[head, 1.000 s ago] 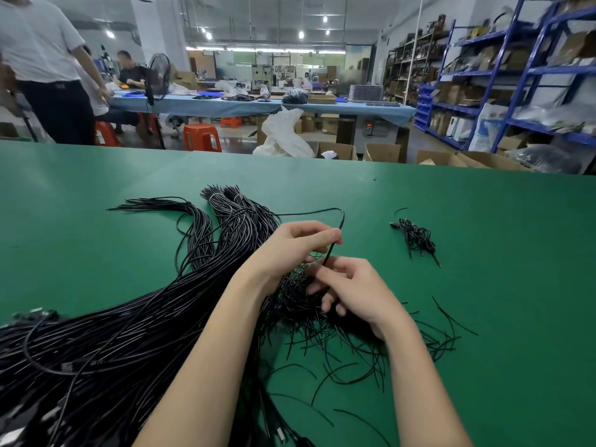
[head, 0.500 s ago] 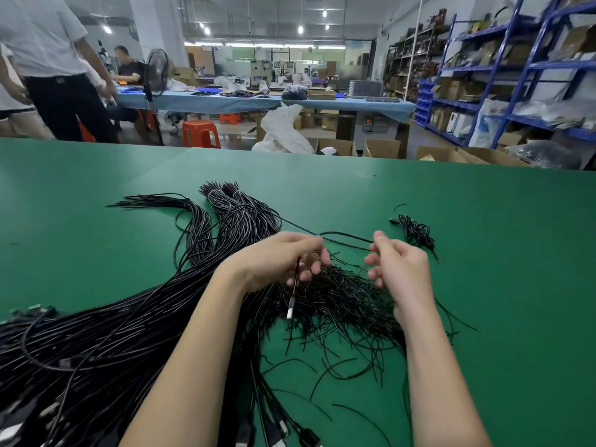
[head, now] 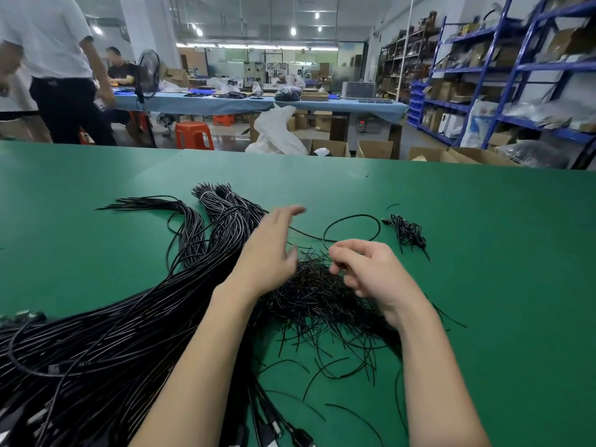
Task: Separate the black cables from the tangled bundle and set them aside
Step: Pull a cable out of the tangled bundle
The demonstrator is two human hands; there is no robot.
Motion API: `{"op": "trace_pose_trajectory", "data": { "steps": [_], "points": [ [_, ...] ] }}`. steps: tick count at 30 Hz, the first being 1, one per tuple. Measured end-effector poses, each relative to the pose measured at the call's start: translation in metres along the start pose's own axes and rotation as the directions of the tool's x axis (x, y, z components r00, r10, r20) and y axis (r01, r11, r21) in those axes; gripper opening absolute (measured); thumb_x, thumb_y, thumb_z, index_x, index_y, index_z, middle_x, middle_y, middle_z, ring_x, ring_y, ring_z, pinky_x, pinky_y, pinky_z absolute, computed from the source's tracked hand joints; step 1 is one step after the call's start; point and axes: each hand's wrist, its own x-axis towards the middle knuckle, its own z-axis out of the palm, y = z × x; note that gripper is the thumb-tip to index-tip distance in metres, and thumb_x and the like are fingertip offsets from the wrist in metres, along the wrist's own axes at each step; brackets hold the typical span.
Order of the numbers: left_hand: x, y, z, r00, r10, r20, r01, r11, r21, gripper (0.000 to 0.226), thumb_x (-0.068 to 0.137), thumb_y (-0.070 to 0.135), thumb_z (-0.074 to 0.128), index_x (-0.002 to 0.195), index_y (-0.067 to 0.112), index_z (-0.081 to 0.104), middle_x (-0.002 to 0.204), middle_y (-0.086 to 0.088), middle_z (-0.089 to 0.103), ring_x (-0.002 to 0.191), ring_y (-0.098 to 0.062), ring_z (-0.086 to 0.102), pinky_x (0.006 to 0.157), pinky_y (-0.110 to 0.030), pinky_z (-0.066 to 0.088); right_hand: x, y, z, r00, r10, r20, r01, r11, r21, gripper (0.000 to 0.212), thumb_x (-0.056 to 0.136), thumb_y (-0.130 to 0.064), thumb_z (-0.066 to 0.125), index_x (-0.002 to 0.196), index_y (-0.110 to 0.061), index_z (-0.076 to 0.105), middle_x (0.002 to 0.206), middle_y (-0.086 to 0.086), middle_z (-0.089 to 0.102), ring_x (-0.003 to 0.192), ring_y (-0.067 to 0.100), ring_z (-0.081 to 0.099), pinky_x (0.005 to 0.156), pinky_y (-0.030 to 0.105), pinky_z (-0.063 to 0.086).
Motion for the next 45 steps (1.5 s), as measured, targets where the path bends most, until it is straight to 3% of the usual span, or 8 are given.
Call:
{"op": "trace_pose_trajectory", "data": {
  "steps": [3,6,10,14,17,21,36,45],
  "points": [
    [-0.002,0.012,0.007,0.942,0.255,0.218,-0.267,0.963,0.031,0.079,0.086,0.036,0.072,0.154,0.029,0.033,0.165,0.008,0.026,0.154,-0.010,0.010,0.126,-0.036,0.007,-0.004,-0.010,-0.011,0.984,0.026,0.177,-0.038,0.997,0.068,0.011,0.098,-0.017,0.063,0.088,-0.014,0.067,0.066,-0.001,0.060,0.042,0.003,0.035,0.037,0.014,0.022],
    [-0.002,0.035,0.021,0.912,0.325,0.252,-0.303,0.945,-0.124,0.056,0.088,0.020,0.061,0.144,0.021,0.053,0.154,0.000,0.048,0.147,-0.012,0.033,0.122,-0.028,0.023,-0.009,-0.022,-0.016,0.948,0.022,0.317,-0.052,0.995,0.087,0.014,0.099,-0.016,0.060,0.087,-0.012,0.065,0.065,0.002,0.061,0.039,0.002,0.033,0.033,0.012,0.021],
    [-0.003,0.045,0.025,0.962,0.110,0.248,-0.048,0.969,-0.243,0.029,0.103,0.017,0.047,0.079,0.011,0.063,0.076,-0.003,0.066,0.075,-0.022,0.058,0.067,-0.023,0.045,-0.007,-0.027,-0.024,0.988,-0.020,0.151,0.010,0.998,0.069,0.036,0.102,-0.048,0.053,0.098,-0.012,0.059,0.070,0.008,0.074,0.040,0.009,0.048,0.034,0.015,0.031],
    [-0.004,0.045,0.024,0.951,-0.014,0.309,0.202,0.783,-0.588,0.045,0.111,0.035,0.028,0.127,0.017,0.066,0.121,0.011,0.069,0.113,0.006,0.062,0.098,-0.008,0.043,0.006,-0.009,-0.030,0.955,-0.210,-0.211,0.183,0.973,-0.141,0.022,0.106,-0.038,0.048,0.103,-0.023,0.064,0.082,-0.005,0.077,0.073,0.009,0.069,0.064,0.026,0.052],
    [0.002,0.041,0.023,0.975,-0.062,0.215,0.205,0.630,-0.749,0.042,0.111,0.033,0.027,0.141,0.024,0.055,0.140,0.016,0.059,0.133,0.004,0.048,0.117,-0.028,0.032,0.012,0.012,-0.025,0.944,-0.312,-0.104,0.243,0.875,-0.418,0.010,0.098,-0.031,0.064,0.107,-0.032,0.068,0.103,-0.022,0.072,0.103,-0.008,0.064,0.096,0.020,0.046],
    [0.005,0.039,0.020,0.975,-0.055,0.215,0.221,0.353,-0.909,0.045,0.110,0.031,0.024,0.140,0.017,0.053,0.148,0.004,0.055,0.138,-0.001,0.045,0.122,-0.031,0.024,0.015,0.020,-0.010,0.962,-0.274,-0.006,0.250,0.888,-0.386,0.012,0.096,-0.042,0.067,0.091,-0.035,0.075,0.080,-0.017,0.075,0.074,0.006,0.067,0.069,0.015,0.047],
    [0.005,0.039,0.004,0.966,0.117,0.230,0.249,-0.181,-0.951,0.074,0.107,0.053,0.011,0.138,0.005,0.058,0.147,-0.015,0.054,0.143,-0.023,0.044,0.120,-0.037,0.033,0.014,0.029,0.005,0.965,-0.247,0.085,0.258,0.854,-0.452,0.065,0.081,-0.082,0.049,0.067,-0.021,0.067,0.052,-0.008,0.046,0.048,0.008,0.040,0.056,0.028,0.034],
    [-0.005,0.036,-0.024,0.751,0.532,0.392,0.467,-0.008,-0.884,0.071,0.102,0.056,0.025,0.128,0.005,0.067,0.130,-0.014,0.067,0.122,-0.029,0.064,0.091,-0.033,0.057,0.014,0.028,-0.012,0.981,-0.138,0.135,0.185,0.875,-0.447,0.057,0.067,-0.075,0.073,0.090,-0.023,0.078,0.067,-0.005,0.063,0.065,0.006,0.049,0.068,0.031,0.040]
  ]
}}
